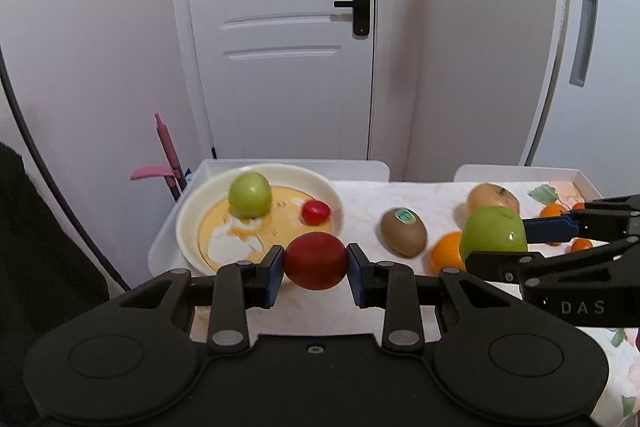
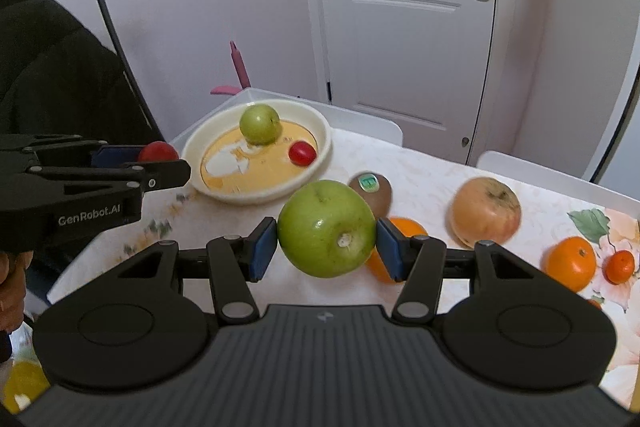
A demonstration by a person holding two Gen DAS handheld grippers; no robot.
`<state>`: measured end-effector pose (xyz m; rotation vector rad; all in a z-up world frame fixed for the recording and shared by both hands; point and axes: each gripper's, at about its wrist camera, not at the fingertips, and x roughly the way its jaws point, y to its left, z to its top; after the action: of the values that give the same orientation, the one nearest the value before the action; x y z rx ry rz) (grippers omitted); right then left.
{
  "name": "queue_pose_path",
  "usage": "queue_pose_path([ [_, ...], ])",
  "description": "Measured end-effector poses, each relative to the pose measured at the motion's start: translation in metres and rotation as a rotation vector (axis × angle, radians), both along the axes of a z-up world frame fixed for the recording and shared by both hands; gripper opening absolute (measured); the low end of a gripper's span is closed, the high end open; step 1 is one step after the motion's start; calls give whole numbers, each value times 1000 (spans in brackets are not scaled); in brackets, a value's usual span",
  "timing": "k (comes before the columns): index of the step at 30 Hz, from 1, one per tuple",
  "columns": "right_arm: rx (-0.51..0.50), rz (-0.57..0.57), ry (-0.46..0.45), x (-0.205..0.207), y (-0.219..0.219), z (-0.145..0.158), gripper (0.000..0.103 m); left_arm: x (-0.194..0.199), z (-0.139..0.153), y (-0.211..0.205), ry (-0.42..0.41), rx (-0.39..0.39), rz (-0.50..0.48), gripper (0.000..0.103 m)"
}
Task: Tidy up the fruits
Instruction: 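Carry the red tomato into the bowl with the left tool and release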
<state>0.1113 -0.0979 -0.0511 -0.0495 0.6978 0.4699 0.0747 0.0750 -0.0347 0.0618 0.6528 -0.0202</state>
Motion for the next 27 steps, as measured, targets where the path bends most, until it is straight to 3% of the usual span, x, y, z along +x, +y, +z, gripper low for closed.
queue_pose_path([
  [12, 4, -83, -1, 31, 65, 7, 69, 52, 9, 67, 13, 9, -89, 37],
  [20, -15, -132, 19, 56, 97, -8, 69, 98, -16, 105, 85, -32, -120, 37],
  [27, -36, -137, 42, 74, 114, -24, 69, 132, -44, 117, 140, -17, -134, 37],
])
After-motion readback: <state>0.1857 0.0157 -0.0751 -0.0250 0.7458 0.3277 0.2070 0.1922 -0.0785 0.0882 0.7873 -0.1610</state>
